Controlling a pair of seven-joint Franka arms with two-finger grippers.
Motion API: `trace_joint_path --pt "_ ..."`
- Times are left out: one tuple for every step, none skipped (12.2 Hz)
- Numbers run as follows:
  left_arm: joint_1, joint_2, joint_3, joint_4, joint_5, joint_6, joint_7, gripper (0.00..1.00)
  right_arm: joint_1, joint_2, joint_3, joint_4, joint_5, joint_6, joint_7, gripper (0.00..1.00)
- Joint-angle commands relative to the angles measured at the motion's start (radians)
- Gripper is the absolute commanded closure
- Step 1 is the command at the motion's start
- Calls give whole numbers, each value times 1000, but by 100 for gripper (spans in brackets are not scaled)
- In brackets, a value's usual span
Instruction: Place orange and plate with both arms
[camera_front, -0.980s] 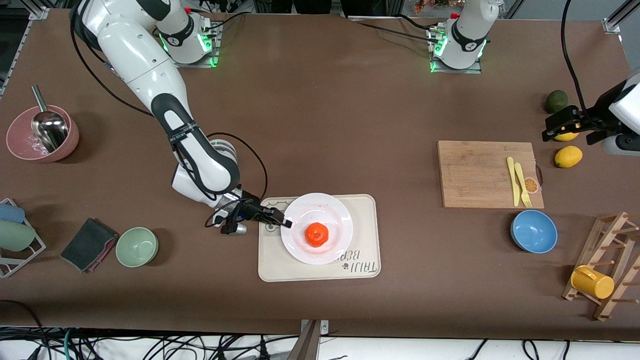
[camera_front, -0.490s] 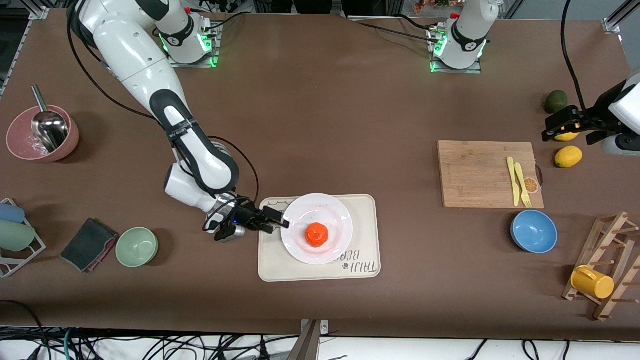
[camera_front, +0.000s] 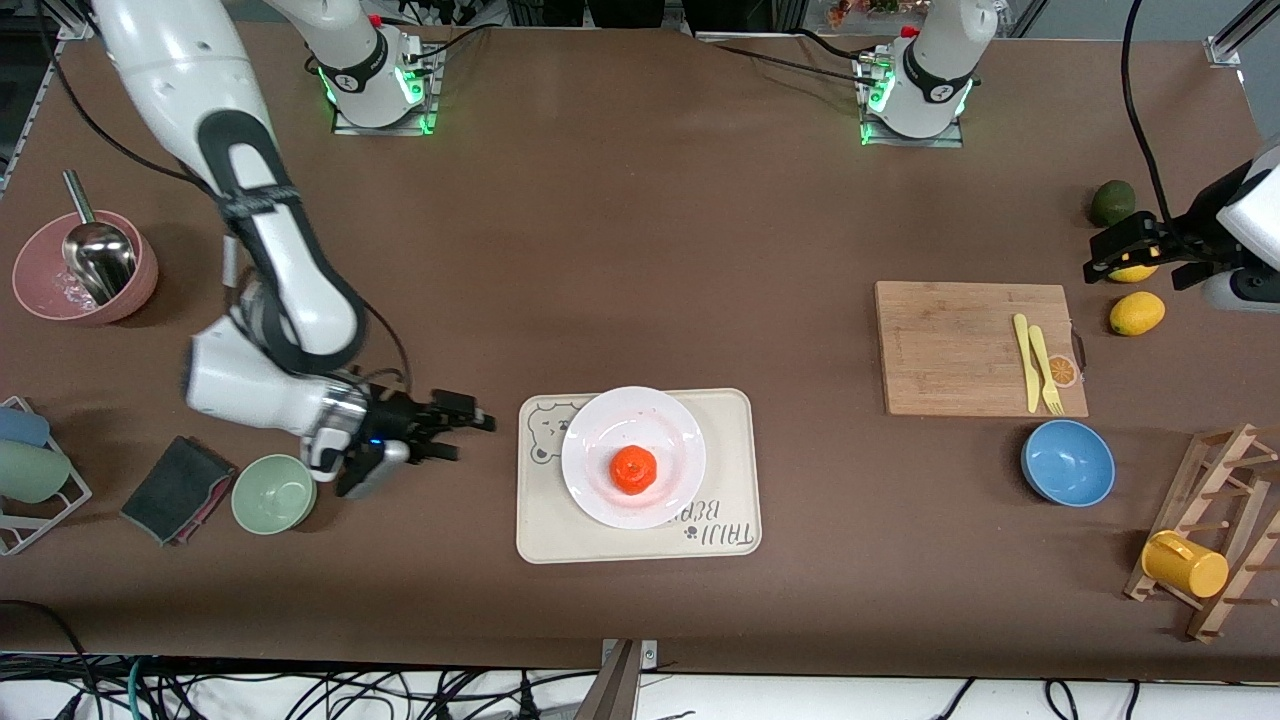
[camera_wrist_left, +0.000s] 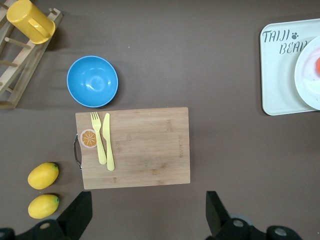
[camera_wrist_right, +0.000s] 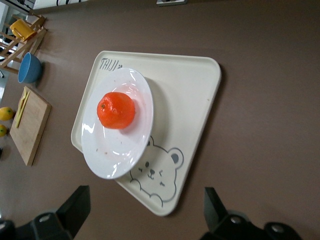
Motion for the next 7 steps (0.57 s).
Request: trace_joint_path --pt "-1 2 -1 12 -16 -13 3 0 -62 -231 1 -230 -105 -19 -3 0" --pt "-1 2 -1 12 -16 -13 3 0 -82 -303 1 -289 -183 -23 2 0" --pt "-1 2 1 12 -18 -13 2 0 -88 -370 -3 -329 -269 -66 20 0" --pt "-1 2 1 12 -16 -13 2 0 -102 -412 -19 -332 -370 -130 46 0" --pt "-1 2 1 12 -16 -13 2 0 -108 -444 -42 -322 -468 -198 78 0" --pt "-1 2 1 12 -18 -13 2 0 -108 -472 -64 -290 -551 -256 112 0" --pt "-1 2 1 12 -18 -13 2 0 -107 -485 -79 -232 -619 -342 150 0"
